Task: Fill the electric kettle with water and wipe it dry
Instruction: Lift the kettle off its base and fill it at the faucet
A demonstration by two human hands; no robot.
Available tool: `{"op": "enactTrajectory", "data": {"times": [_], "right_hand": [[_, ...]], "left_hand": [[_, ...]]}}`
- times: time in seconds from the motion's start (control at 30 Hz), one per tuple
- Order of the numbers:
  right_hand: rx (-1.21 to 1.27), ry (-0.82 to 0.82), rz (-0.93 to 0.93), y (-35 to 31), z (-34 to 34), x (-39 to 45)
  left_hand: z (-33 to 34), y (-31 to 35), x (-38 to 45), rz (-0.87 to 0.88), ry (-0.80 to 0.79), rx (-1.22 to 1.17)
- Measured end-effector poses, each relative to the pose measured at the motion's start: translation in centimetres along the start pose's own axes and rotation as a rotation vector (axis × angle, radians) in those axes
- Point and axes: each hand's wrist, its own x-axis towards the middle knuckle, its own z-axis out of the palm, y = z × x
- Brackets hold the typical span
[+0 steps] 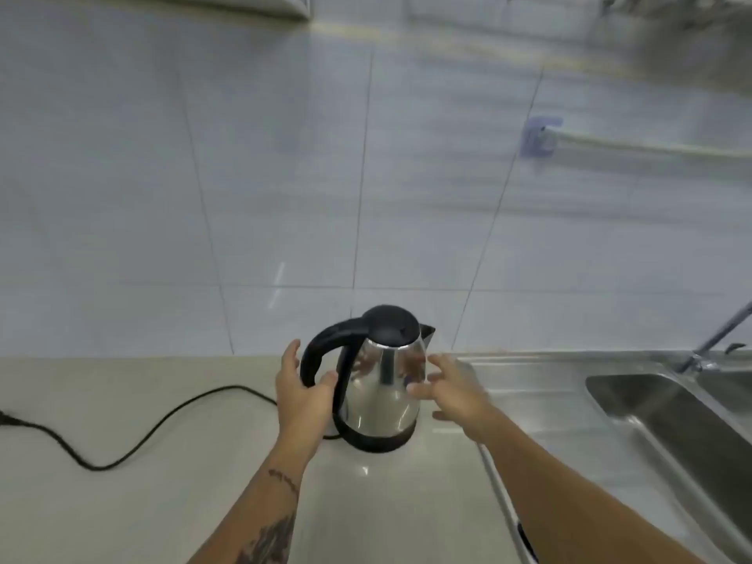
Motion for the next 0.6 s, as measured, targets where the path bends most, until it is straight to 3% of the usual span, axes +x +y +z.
{"op": "enactTrajectory", "data": {"times": [0.1,0.23,0.6], "right_hand": [[0.034,-0.060,-0.014,0.7,0.9,1.7],[0.031,-0.071,-0.016,1.9,1.5,2.6],[0.128,0.015,-0.175,0.3,1.4,-2.7]], "left_hand": [[0.5,-2.1,1.1,0.067,-0.100,0.058],[0.7,-3.8,1.1,0.041,-0.116,-0.007],[-1.9,0.1,-2.9,0.117,-0.163,-0.115]]}}
